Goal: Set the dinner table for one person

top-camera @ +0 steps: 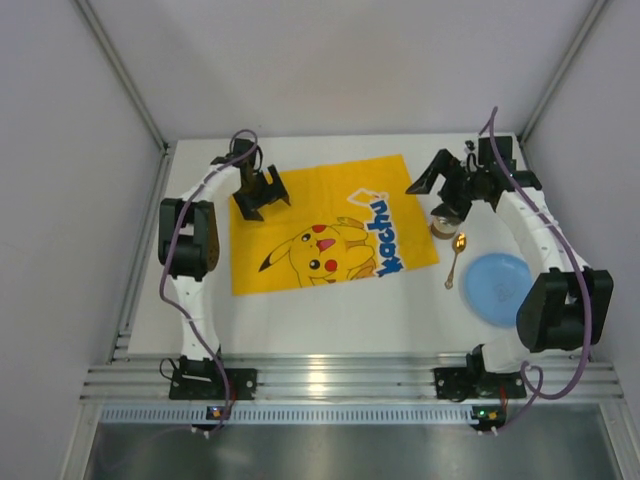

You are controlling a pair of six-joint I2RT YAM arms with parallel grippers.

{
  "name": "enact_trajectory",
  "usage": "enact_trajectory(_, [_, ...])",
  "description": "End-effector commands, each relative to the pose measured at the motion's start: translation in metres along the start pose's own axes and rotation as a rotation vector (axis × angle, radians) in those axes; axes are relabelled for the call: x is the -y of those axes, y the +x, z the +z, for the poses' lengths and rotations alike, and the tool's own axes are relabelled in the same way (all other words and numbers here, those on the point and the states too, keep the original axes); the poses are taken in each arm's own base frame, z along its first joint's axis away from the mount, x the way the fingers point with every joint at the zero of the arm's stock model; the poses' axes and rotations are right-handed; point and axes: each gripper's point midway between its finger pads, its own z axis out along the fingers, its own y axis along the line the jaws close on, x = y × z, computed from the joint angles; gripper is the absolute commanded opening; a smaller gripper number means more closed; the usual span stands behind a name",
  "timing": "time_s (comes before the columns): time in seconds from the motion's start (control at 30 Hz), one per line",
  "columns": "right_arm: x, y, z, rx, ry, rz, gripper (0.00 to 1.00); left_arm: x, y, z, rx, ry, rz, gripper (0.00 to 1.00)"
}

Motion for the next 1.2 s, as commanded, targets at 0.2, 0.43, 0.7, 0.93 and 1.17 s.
enact_trajectory(0.2, [0.015, 0.006, -0.019, 0.021, 0.112, -0.039, 1.0, -0.074, -0.056, 0.021, 0.005, -0.222, 0.068, 0.98])
enact_trajectory(0.43, [0.029, 0.014, -0.026, 0.047, 0.171, -0.01, 1.0, -0.102, -0.084, 0.013, 0.038, -0.228, 0.06, 0.99])
enact_trajectory(0.7, [0.078, 0.044, 0.01, -0.016, 0.34, 0.056, 0.99, -0.062, -0.143, -0.067, 0.268, -0.192, 0.131, 0.98])
enact_trajectory(0.93, [0.08, 0.048, 0.068, -0.055, 0.436, 0.064, 0.8, -0.021, -0.119, -0.114, 0.321, -0.072, 0.108, 0.98])
enact_trajectory(1.17, [0.09, 0.036, 0.111, -0.084, 0.508, 0.083, 0.59, 0.016, -0.042, -0.127, 0.247, 0.016, 0.166, 0.99])
